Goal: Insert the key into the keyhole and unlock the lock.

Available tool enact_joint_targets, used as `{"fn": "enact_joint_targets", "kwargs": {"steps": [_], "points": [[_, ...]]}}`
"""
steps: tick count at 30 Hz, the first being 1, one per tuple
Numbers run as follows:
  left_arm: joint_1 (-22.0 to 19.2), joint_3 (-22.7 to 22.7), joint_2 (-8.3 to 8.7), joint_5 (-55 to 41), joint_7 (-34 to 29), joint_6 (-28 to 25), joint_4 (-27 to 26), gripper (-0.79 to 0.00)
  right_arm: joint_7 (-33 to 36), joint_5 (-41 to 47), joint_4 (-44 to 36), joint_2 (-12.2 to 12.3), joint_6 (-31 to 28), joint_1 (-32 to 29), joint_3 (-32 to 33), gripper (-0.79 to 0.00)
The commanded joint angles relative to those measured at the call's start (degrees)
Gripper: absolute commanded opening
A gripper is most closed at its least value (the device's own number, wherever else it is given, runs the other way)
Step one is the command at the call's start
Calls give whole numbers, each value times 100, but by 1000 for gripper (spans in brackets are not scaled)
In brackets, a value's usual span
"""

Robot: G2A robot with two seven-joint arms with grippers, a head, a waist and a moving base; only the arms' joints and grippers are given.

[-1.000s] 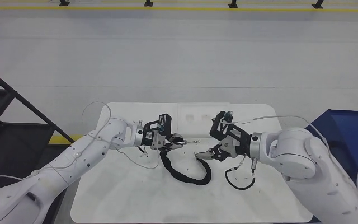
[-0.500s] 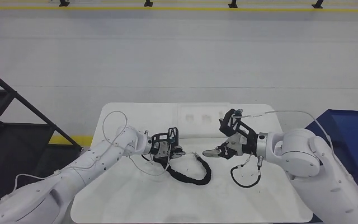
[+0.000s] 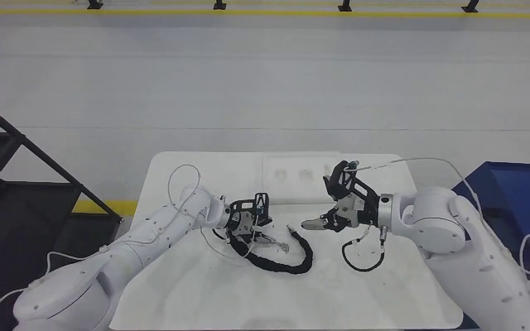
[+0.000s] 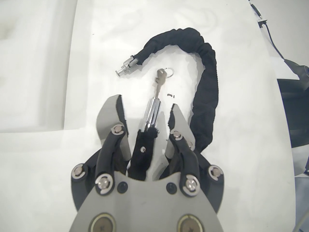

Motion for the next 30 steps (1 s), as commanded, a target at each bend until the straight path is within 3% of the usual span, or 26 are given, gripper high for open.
{"fn": "enact_joint_targets", "kwargs": {"steps": [1, 7, 16, 24, 30], "points": [[-97, -109, -6, -26, 183, -145, 76, 0, -90, 17, 201, -15, -258, 101, -62, 0], [-503, -399, 122, -166, 635, -145, 50, 0, -438, 125, 1036, -90, -959, 625, -236, 0], [-1426, -496, 510, -874, 980, -145, -277, 0, -460, 322, 1946, -214, -1500, 1760, -485, 0], [-2145, -147, 788, -1728, 800, -145, -364, 0, -344, 474, 2369, -281, -1691, 2523, -633, 0], [-2506, 194, 809, -2091, 650, -145, -219, 0, -412, 572, 2744, -343, -1783, 2934, -784, 0]]}}
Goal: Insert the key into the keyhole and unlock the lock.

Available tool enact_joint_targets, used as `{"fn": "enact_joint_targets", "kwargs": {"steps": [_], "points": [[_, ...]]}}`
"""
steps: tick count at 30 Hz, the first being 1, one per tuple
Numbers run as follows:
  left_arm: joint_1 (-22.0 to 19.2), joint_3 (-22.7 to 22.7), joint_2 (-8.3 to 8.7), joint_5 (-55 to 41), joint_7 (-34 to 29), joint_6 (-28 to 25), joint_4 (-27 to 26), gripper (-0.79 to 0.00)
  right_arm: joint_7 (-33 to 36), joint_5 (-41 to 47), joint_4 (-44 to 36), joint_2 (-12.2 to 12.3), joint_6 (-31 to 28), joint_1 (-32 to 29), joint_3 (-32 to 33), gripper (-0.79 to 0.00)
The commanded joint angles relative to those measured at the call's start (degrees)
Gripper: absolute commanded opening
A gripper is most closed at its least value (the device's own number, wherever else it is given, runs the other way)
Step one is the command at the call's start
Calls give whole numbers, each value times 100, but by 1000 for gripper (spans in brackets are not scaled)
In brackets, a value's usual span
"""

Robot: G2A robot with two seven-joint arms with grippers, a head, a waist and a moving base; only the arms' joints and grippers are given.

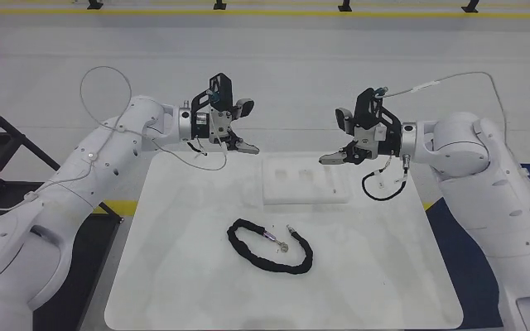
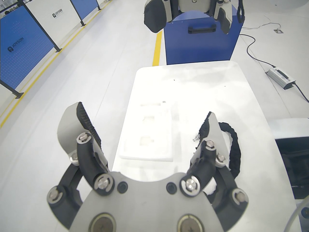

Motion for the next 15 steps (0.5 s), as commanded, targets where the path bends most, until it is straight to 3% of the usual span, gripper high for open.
{"fn": "enact_joint_targets", "kwargs": {"steps": [1, 15], "points": [[-62, 105, -24, -56, 19, 0, 44, 0, -39, 19, 128, -16, -38, 99, -38, 0], [-122, 235, -85, -112, 280, 0, 207, -1, -92, 13, 280, -34, -115, 190, -95, 0]]}}
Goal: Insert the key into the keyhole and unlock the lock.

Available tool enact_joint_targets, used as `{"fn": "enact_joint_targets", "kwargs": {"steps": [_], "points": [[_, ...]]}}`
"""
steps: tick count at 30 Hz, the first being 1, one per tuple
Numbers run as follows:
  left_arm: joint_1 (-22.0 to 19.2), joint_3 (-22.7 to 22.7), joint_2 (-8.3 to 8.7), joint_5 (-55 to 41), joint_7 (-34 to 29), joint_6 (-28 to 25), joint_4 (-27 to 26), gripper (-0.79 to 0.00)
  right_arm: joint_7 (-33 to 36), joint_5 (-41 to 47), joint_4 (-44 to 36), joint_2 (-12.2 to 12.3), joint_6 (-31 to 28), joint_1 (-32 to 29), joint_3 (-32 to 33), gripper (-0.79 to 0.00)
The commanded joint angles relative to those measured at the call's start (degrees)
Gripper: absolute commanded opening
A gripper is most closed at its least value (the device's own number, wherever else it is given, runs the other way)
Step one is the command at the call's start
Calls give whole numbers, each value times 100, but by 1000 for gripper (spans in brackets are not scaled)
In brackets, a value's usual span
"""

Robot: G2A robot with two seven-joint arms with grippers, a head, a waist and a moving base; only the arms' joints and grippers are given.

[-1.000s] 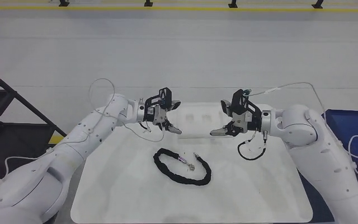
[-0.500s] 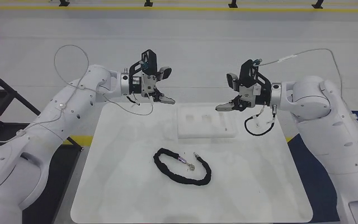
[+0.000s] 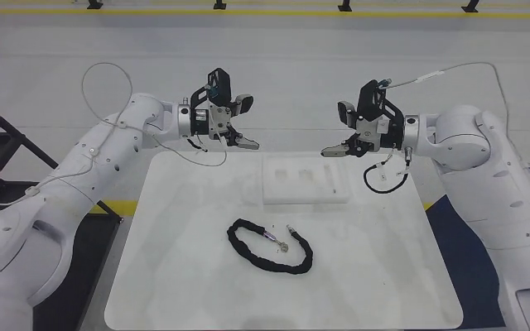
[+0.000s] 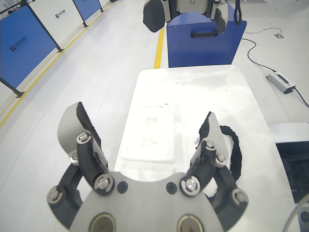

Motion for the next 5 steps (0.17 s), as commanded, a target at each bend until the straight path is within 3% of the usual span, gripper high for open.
{"fn": "enact_joint_targets", "kwargs": {"steps": [1, 5], "points": [[0, 0, 0, 0, 0, 0, 0, -1, 0, 0, 0, 0, 0, 0, 0, 0], [0, 0, 0, 0, 0, 0, 0, -1, 0, 0, 0, 0, 0, 0, 0, 0]]}}
